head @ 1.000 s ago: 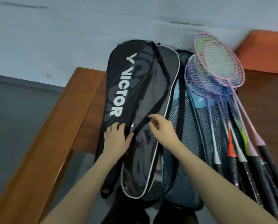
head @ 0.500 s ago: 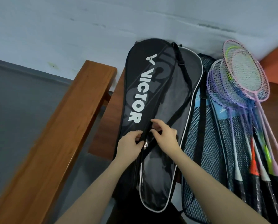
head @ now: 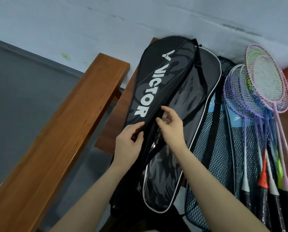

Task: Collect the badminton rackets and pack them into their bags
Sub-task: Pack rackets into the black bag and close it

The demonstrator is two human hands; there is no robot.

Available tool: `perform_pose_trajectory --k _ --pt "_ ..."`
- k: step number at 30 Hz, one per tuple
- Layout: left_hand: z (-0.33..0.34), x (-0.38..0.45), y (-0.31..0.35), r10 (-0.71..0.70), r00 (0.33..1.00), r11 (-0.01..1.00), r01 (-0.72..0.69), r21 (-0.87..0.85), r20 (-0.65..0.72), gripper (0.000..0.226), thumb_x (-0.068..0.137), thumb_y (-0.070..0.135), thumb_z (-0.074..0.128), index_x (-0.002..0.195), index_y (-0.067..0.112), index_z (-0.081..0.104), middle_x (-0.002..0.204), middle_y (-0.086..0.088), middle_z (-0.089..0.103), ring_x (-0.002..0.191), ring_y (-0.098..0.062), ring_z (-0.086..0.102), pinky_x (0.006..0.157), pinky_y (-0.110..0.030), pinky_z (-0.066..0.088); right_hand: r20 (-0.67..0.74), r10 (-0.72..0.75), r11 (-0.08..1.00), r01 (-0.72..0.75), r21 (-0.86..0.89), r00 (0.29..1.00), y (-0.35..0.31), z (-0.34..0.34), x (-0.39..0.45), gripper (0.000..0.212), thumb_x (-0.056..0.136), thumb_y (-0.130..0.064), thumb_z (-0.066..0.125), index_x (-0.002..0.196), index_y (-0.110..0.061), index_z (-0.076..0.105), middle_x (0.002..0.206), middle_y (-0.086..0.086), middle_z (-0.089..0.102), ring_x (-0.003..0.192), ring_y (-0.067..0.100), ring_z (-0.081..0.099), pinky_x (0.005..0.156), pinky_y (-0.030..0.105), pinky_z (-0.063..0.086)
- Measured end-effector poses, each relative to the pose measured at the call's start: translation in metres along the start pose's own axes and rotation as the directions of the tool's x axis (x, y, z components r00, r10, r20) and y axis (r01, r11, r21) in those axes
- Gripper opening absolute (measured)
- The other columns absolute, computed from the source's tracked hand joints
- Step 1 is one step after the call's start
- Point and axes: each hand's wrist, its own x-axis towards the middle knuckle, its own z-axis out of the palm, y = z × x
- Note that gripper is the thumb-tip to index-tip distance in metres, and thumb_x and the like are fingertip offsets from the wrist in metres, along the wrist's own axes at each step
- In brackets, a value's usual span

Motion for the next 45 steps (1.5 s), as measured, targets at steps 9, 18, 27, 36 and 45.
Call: perform_pose_trajectory --k 9,18,27,36,45 --pt "-0.005 0.013 0.010 0.110 0.993 0.983 -0.102 0.155 -0.044 0.040 0.089 0.007 0.056 0.127 0.017 0.052 0.107 0.008 0.054 0.091 0.005 0.050 0.079 -0.002 0.039 0.069 -0.283 0.917 0.291 -0.271 0.957 -0.031 -0.024 0.000 0.046 0.088 -0.002 0.054 0.131 -0.018 0.052 0.088 -0.001 0.051 0.067 0.009 0.050 0.070 0.020 0.046" --pt "0.013 0.058 0.015 0.234 0.972 0.953 -0.232 0.197 0.011 0.051 0.090 0.010 0.056 0.138 0.018 0.040 0.108 -0.002 0.051 0.083 -0.008 0.051 0.073 -0.015 0.040 0.045 -0.333 0.880 0.327 -0.343 0.942 -0.028 -0.035 -0.001 0.041 0.085 -0.003 0.057 0.121 -0.021 0.059 0.093 0.006 0.059 0.072 0.015 0.057 0.073 0.026 0.050" --pt "0.015 0.075 0.011 0.456 0.890 0.876 -0.444 0.188 -0.023 0.043 0.090 0.000 0.051 0.133 0.002 0.046 0.105 -0.011 0.055 0.090 -0.006 0.052 0.080 -0.009 0.042 -0.098 -0.298 0.871 0.229 -0.435 0.949 -0.023 -0.032 0.022 0.032 0.086 -0.012 0.061 0.117 -0.018 0.060 0.098 -0.004 0.061 0.071 0.003 0.055 0.072 0.020 0.047" --pt "0.043 0.062 0.052 0.526 0.846 0.847 -0.513 0.137 -0.087 0.038 0.089 0.001 0.055 0.126 0.001 0.054 0.100 -0.006 0.057 0.083 -0.001 0.049 0.077 -0.007 0.040 -0.167 -0.502 0.776 0.357 -0.520 0.848 -0.038 -0.081 0.005 0.032 0.087 -0.004 0.052 0.118 -0.008 0.060 0.085 0.001 0.054 0.071 0.008 0.050 0.069 0.008 0.036" --pt "0.123 0.037 0.085 0.407 0.912 0.897 -0.409 0.169 0.050 0.045 0.086 -0.003 0.053 0.129 0.010 0.052 0.103 -0.005 0.047 0.069 -0.001 0.047 0.067 -0.010 0.039 -0.126 -0.501 0.778 0.382 -0.499 0.856 -0.008 -0.162 0.003 0.032 0.087 -0.006 0.047 0.116 -0.005 0.059 0.085 -0.006 0.049 0.077 -0.009 0.045 0.072 0.002 0.031"
